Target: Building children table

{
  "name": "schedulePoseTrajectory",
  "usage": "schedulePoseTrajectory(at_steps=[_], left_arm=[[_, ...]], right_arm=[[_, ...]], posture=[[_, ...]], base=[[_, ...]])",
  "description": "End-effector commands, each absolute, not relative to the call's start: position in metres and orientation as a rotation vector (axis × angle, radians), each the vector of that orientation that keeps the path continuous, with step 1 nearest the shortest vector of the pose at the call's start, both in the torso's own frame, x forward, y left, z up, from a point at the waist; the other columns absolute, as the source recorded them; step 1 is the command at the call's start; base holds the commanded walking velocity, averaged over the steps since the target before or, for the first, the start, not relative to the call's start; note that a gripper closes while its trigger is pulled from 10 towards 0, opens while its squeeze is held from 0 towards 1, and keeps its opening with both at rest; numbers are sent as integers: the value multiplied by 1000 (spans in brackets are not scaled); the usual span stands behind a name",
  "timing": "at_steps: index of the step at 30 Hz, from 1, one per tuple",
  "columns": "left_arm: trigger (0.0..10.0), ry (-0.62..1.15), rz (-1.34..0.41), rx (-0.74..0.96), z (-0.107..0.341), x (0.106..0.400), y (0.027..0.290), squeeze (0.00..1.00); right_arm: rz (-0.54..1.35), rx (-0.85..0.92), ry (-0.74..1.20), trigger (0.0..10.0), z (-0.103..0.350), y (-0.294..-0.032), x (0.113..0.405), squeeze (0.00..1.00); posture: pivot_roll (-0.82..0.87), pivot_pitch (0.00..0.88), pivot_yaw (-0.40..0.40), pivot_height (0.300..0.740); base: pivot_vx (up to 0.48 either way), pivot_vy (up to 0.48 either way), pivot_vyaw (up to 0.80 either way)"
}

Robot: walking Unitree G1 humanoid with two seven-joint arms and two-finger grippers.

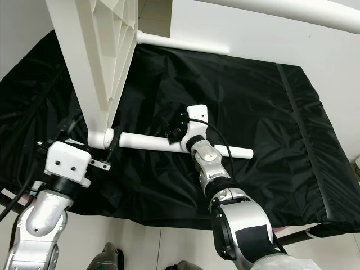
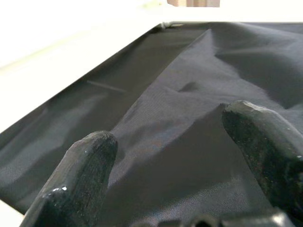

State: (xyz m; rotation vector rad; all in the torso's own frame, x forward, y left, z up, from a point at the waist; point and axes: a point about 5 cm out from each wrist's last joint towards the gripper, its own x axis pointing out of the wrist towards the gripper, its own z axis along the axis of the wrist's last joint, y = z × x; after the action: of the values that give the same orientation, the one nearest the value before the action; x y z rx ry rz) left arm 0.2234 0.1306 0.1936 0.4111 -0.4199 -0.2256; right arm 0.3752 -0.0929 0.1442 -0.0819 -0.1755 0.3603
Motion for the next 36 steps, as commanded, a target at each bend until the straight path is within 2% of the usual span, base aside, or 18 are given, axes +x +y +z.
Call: schedulePoseTrajectory(at_steps=[1,12,14,18,27,36], left_arm=[[10000,-383,-235,428,180,227,129,0],[10000,-260,-210,439,133,243,140,0],[10000,-221,-219,369,127,245,141,0],[10000,-198,-205,306,127,251,141,0],[10000,-171,-76,143,141,272,143,0],[10000,-187,-84,-40,152,282,144,0]], right_arm=[[330,-92,-184,10000,138,-93,371,0],[318,-41,-217,10000,119,-92,352,0],[309,-31,-225,10000,115,-94,348,0],[286,-23,-244,10000,115,-99,344,0],[119,-8,-340,10000,128,-127,321,0],[34,9,-324,10000,127,-141,305,0]], posture=[[99,67,-11,740],[72,7,12,740],[70,0,7,740],[72,0,1,740],[41,30,-19,740],[8,60,-28,740]], base=[[0,0,0],[0,0,0],[0,0,0],[0,0,0],[0,0,0],[0,0,0]])
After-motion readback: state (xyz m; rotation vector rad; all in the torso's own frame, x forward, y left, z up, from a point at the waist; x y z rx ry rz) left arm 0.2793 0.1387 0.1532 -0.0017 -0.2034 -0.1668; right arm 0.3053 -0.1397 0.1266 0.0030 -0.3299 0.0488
